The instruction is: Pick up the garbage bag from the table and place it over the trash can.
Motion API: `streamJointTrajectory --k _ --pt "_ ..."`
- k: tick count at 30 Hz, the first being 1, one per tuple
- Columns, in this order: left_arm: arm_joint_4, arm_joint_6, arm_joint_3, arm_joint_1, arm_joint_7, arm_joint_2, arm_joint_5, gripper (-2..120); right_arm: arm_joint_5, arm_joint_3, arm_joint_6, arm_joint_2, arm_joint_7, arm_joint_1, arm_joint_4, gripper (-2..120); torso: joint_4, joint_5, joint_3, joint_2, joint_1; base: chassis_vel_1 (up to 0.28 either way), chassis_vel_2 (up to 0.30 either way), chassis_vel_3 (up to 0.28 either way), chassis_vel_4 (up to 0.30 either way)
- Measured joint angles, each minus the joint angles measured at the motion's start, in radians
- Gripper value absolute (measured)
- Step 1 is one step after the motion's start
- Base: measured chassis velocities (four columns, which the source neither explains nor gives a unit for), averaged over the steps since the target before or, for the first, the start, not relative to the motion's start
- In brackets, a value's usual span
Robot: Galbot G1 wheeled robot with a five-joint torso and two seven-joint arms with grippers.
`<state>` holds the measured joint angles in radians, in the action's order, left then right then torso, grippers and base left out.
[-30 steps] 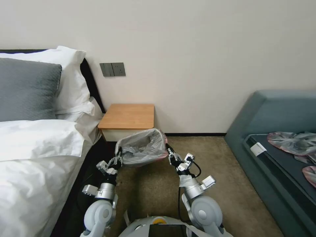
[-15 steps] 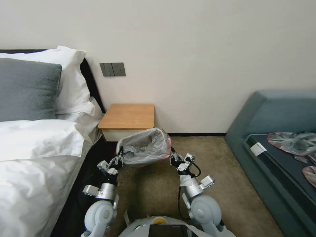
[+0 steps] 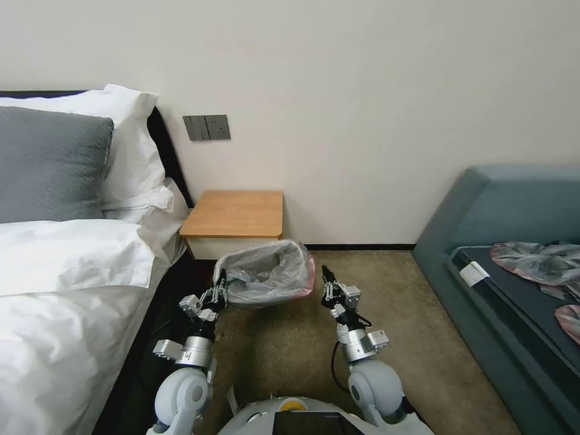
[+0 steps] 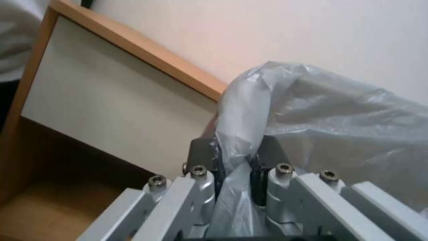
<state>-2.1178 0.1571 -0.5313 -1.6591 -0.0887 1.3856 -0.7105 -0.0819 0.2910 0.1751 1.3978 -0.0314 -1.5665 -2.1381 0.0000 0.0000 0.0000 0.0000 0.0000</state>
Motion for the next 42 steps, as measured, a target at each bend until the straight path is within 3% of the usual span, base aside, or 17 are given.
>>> streamJointTrajectory --k 5,8,10,12,14,15,16,19,23,29,32,38,42 --pt "0.021 0.015 0.001 0.003 -0.008 -0.006 0.123 9 0.161 0.009 0.068 -0.015 0.032 0.006 -0.033 0 0.0 0.0 0.0 0.0 0.0 0.0 0.0 0.0 0.0" --pt "0.036 0.035 0.002 0.001 -0.012 -0.013 0.268 9 0.248 0.006 0.094 -0.064 0.08 0.018 -0.075 0 0.0 0.0 0.0 0.0 0.0 0.0 0.0 0.0 0.0" --pt "0.036 0.036 0.004 0.001 -0.012 -0.017 0.296 9 0.265 0.0 0.091 -0.093 0.096 0.023 -0.091 0 -0.0001 0.0001 0.0 0.0 0.0 0.0 0.0 0.0 0.0" --pt "0.035 0.036 0.008 -0.001 -0.011 -0.023 0.375 9 0.291 -0.023 0.046 -0.182 0.145 0.038 -0.139 0 0.0001 0.0001 0.0 0.0 0.0 0.0 0.0 0.0 0.0" --pt "0.032 0.035 0.01 -0.001 -0.011 -0.024 0.409 9 0.291 -0.033 0.019 -0.218 0.163 0.045 -0.157 0 0.0001 0.0 0.0 0.0 0.0 0.0 0.0 0.0 0.0" --pt "0.028 0.03 0.012 0.0 -0.01 -0.025 0.448 9 0.28 -0.048 -0.036 -0.279 0.191 0.059 -0.183 0 0.0 0.0002 0.0 0.0 0.0 0.0 0.0 0.0 0.0" --pt "0.028 0.03 0.012 0.0 -0.01 -0.025 0.448 9 0.28 -0.048 -0.036 -0.279 0.191 0.059 -0.183 0 0.0 0.0002 0.0 0.0 0.0 0.0 0.0 0.0 0.0" --pt "0.023 0.015 0.023 0.001 -0.005 -0.022 0.504 9 0.226 -0.075 -0.155 -0.409 0.25 0.106 -0.211 0 0.0 0.0001 0.0 0.0 0.0 0.0 0.0 0.0 0.0" --pt "0.023 0.009 0.03 0.002 -0.004 -0.012 0.533 9 0.185 -0.103 -0.235 -0.476 0.296 0.168 -0.19 0 0.0 0.0002 0.0 0.0 0.0 0.0 0.0 0.0 0.0" --pt "0.023 0.007 0.039 0.005 -0.004 0.0 0.564 9 0.082 -0.207 -0.36 -0.544 0.31 0.3 -0.112 0 0.0 0.0002 0.0 0.0 0.0 0.0 0.0 0.0 0.0" --pt "0.023 0.006 0.045 0.005 -0.005 0.004 0.578 9 0.013 -0.314 -0.426 -0.585 0.308 0.438 -0.032 0 0.0001 0.0001 0.0 0.0 0.0 0.0 0.0 0.0 0.0" --pt "0.023 0.006 0.053 0.005 -0.016 0.008 0.613 9 -0.018 -0.435 -0.48 -0.588 0.321 0.575 0.039 0 0.0 -0.0001 0.0 0.0 0.0 0.0 0.0 0.0 0.0" --pt "0.023 0.014 0.06 0.006 -0.034 0.016 0.673 9 -0.075 -0.586 -0.543 -0.561 0.318 0.739 0.118 0 0.0002 -0.0002 0.0 0.0 0.0 0.0 0.0 0.0 0.0"
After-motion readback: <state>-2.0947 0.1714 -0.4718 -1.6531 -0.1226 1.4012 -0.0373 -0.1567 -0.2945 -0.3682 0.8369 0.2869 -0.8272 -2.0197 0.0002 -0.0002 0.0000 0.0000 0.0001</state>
